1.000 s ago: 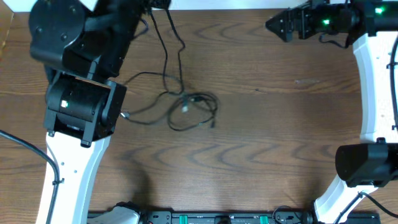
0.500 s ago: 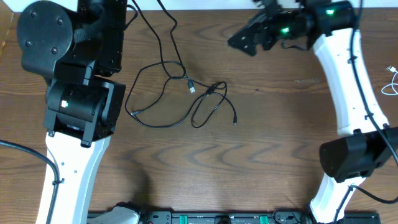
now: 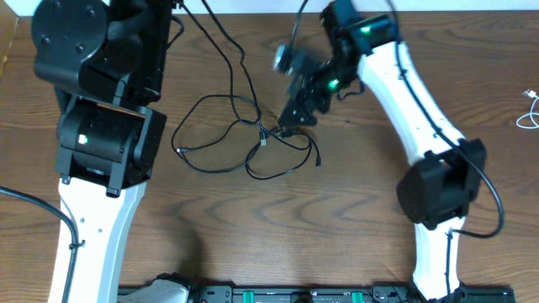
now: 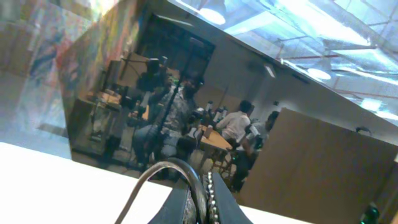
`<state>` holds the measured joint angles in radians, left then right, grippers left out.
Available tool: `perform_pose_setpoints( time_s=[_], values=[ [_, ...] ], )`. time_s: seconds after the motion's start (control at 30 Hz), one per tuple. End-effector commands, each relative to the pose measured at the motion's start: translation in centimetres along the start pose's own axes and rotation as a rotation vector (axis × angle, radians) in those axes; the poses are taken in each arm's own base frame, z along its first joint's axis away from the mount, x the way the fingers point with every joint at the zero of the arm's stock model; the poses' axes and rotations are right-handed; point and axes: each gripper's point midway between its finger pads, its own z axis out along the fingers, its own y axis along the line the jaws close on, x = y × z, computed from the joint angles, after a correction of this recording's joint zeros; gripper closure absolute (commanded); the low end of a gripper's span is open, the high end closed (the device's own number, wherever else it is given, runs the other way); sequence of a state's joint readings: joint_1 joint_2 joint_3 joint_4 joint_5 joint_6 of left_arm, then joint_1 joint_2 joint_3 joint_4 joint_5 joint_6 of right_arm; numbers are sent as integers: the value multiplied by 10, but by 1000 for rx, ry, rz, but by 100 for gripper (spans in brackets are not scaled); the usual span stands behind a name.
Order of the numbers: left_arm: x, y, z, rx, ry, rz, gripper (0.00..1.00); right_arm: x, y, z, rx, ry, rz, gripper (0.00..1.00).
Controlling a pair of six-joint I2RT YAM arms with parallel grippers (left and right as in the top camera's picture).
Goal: Untangle cables
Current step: 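Reach the right gripper into the black cables and grasp one, then pull the black cable up-right with the right gripper, left holding another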
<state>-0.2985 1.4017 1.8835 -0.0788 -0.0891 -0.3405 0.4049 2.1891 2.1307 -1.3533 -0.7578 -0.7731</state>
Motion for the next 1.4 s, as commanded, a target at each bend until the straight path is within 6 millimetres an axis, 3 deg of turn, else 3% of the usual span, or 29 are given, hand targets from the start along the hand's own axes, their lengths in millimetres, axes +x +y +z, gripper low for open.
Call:
perform_pose_setpoints(
  time_s=[0.0,0.17,0.3,0.33,0.4,0.43,0.57,0.7,0.73,0.77,0.83,0.93,1.03,1.17,1.3,1.37],
  values=[
    [-10,2,-2,-11,-28,-2,92,9,2,30,-58,48,-94,14],
    [-10,2,-2,-10,-29,-2,92,27,-7,65,-114,102,-55,22],
    [-10,2,-2,-11,-28,-1,92,31,-14,72,-112,108,-37,53],
    [-9,3,-2,-12,-25,-1,92,28,-17,68,-89,104,-24,62],
    [-6,4,-2,-17,-14,1,92,25,-28,59,-26,95,22,93],
    [-4,5,-2,-22,-5,3,92,23,-37,51,16,87,55,99],
    [8,11,-2,-47,44,39,93,12,-66,-1,201,14,188,99],
    [13,29,-4,-142,56,57,92,11,-99,-87,449,-113,374,99],
    [13,33,-5,-155,56,59,92,13,-107,-113,521,-154,433,99],
    [12,37,-5,-169,57,68,93,21,-117,-156,625,-225,515,99],
    [9,43,-5,-183,51,85,92,30,-122,-192,691,-289,584,99],
    [4,55,-5,-218,40,115,92,45,-126,-226,749,-346,672,99],
    [2,75,-8,-303,34,130,92,48,-120,-239,715,-384,667,99],
    [20,100,-9,-395,102,160,92,23,-87,-240,572,-437,491,99],
    [60,127,-7,-467,245,195,92,-6,-44,-252,494,-501,312,99],
    [95,150,-6,-525,364,220,93,-25,-7,-266,462,-556,201,99]
  ],
)
